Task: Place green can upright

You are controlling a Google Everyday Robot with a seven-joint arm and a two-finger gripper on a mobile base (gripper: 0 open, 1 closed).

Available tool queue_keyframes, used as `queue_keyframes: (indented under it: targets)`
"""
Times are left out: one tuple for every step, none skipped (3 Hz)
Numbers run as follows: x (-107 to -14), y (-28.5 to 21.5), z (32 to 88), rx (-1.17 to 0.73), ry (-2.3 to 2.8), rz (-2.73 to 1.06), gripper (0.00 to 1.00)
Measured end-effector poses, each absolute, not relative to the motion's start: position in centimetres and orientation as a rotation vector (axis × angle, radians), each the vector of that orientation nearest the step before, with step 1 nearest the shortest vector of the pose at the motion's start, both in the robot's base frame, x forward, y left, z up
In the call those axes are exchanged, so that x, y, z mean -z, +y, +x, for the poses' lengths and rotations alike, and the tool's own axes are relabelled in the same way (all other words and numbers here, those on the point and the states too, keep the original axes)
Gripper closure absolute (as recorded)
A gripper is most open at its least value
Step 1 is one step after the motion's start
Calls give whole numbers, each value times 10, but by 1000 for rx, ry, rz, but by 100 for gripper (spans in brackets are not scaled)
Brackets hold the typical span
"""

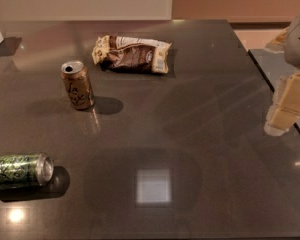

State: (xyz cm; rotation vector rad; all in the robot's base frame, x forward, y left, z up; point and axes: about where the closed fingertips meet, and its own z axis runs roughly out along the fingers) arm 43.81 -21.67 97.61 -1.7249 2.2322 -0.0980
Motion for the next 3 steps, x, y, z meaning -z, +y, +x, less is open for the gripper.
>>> queue_keyframes:
  targets:
    - [-976,-217,438,98,2232,-1725,0]
    - [-977,-200,435,54,2188,-1787,0]
    - [-977,-164,430,-29,2125,-1872,0]
